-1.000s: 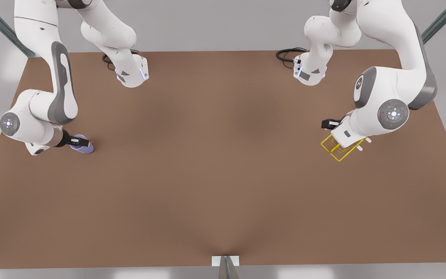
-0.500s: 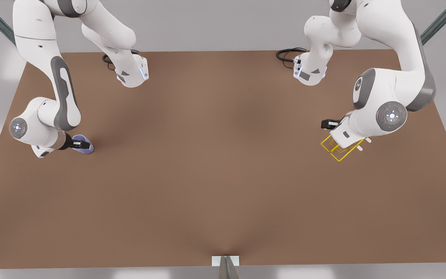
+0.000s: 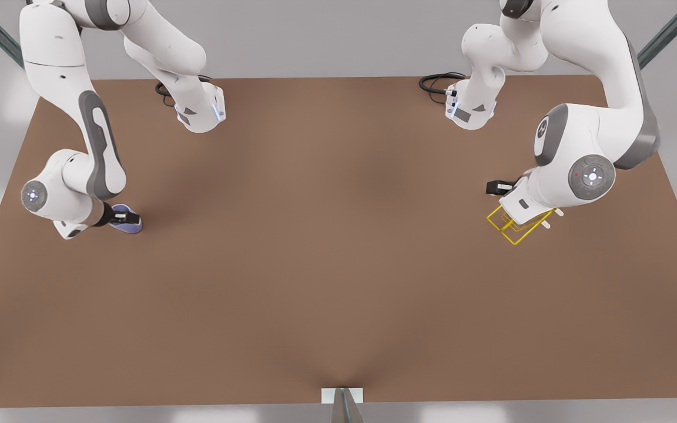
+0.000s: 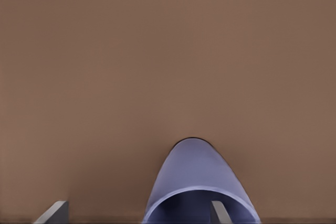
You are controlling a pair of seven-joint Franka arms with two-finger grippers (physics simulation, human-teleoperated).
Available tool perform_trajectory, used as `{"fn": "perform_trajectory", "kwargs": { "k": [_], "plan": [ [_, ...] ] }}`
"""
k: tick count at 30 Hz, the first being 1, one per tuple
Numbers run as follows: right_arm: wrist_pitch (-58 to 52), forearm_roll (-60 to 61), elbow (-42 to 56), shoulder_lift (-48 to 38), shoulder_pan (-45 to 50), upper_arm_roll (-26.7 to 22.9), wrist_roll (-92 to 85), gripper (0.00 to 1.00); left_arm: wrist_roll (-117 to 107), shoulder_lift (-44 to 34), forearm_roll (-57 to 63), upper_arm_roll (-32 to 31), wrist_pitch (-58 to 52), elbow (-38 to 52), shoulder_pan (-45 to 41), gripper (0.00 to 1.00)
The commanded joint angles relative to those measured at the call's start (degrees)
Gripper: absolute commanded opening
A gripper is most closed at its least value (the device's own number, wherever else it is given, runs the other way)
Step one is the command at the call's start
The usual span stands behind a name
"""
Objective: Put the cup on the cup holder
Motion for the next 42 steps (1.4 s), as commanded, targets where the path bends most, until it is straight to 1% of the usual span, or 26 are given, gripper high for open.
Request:
{"fn": "perform_trajectory", "kwargs": {
  "k": [1, 5, 7, 8, 9, 10, 12, 13, 19, 22, 23, 25, 27, 30, 31, 33, 34, 35, 36, 39, 41, 42],
  "plan": [
    [0.5, 0.1, -1.1, 0.1, 0.1, 0.0, -2.2, 1.0, 0.0, -0.1, 0.0, 0.0, -0.2, 0.0, 0.0, 1.0],
    [0.5, 0.2, -2.3, 0.9, 0.0, 0.0, -1.6, 1.0, 0.0, -0.1, 0.0, 0.0, -0.2, 0.0, 0.0, 1.0],
    [1.3, 0.2, -2.3, 1.8, -0.1, 0.0, -1.6, 0.92, 0.0, -0.1, 0.0, 0.0, -0.3, 0.0, 0.0, 1.0],
    [1.3, 0.1, -2.3, 1.9, -0.1, -0.1, -1.6, 0.79, 0.0, -0.1, 0.0, 0.0, -0.3, 0.0, 0.0, 1.0],
    [1.8, 0.1, -2.2, 2.2, 0.0, -0.1, -1.6, 0.49, 0.0, -0.1, 0.0, 0.0, -0.3, 0.0, 0.0, 1.0],
    [2.3, 0.1, -2.1, 2.2, 0.0, -0.1, -1.6, 0.38, 0.0, -0.1, 0.0, 0.0, -0.3, 0.0, 0.0, 1.0],
    [2.7, -0.3, -1.5, 2.9, 0.0, -0.1, -1.6, 0.3, 0.0, -0.1, 0.0, 0.0, -0.3, 0.0, 0.0, 1.0],
    [2.8, -0.5, -1.3, 3.0, -0.1, -0.1, -1.6, 0.22, 0.0, -0.1, 0.0, 0.0, -0.2, 0.0, 0.0, 1.0],
    [3.1, -0.5, -0.5, 2.6, -0.2, -0.2, -1.6, 0.21, 0.0, -0.1, 0.0, 0.0, -0.2, 0.0, 0.0, 1.0],
    [1.3, -0.5, -0.3, 2.2, -0.4, -0.1, -0.4, 0.21, 0.0, -0.1, 0.1, 0.0, -0.2, 0.0, 0.0, 1.0],
    [-0.5, -0.4, 1.1, 2.1, -0.3, -0.1, -0.3, 0.21, 0.1, -0.1, 0.1, 0.0, -0.3, 0.0, 0.0, 1.0],
    [-2.1, 0.0, 1.6, 0.4, -0.3, -0.1, 0.5, 0.21, 0.2, -0.1, 0.1, 0.0, -0.6, 0.0, 0.0, 1.0],
    [-8.9, 0.8, 9.0, 0.9, 0.6, 0.7, 3.3, 0.21, 0.4, -0.7, 0.1, -0.1, -0.9, 0.4, 0.0, 1.0],
    [-8.8, 11.5, 11.7, 2.0, 0.8, 5.5, 3.8, 0.21, 0.6, -4.3, -0.5, -1.7, -1.4, 1.7, 0.0, 1.0],
    [-8.7, 16.7, 12.9, 2.3, 2.7, 6.2, 5.2, 0.21, 0.8, -5.3, -0.5, -2.7, -2.5, 1.7, 0.0, 1.0],
    [-8.5, 24.6, 16.8, 3.6, 9.6, 6.3, 14.1, 0.21, 1.1, -5.3, -0.4, -2.6, -2.6, 1.7, 0.0, 1.0],
    [-7.9, 26.4, 19.8, 4.4, 14.8, 6.2, 21.3, 0.21, 1.0, -5.0, -0.5, -2.7, -2.6, 1.7, -0.1, 1.0],
    [-7.6, 29.0, 22.9, 6.4, 17.7, 6.2, 23.9, 0.21, 1.1, -4.7, -0.6, -2.8, -2.8, 1.4, 0.0, 1.0],
    [-5.3, 35.3, 24.7, 8.1, 20.5, 6.2, 24.2, 0.21, 1.2, -4.8, -0.5, -2.7, -2.6, 1.6, 0.0, 1.0],
    [2.6, 48.5, 31.4, 14.6, 29.2, 6.3, 24.3, 0.21, 1.2, -5.1, -0.3, -2.2, -2.2, 1.7, 0.0, 1.0],
    [4.2, 55.2, 37.0, 18.8, 33.5, 6.3, 24.3, 0.21, 1.1, -5.2, -0.2, -2.1, -2.4, 1.7, 0.0, 1.0],
    [6.8, 56.1, 38.9, 20.7, 34.8, 7.6, 24.4, 0.21, 1.0, -5.2, -0.5, -2.5, -2.6, 1.6, 0.0, 1.0]
  ]
}}
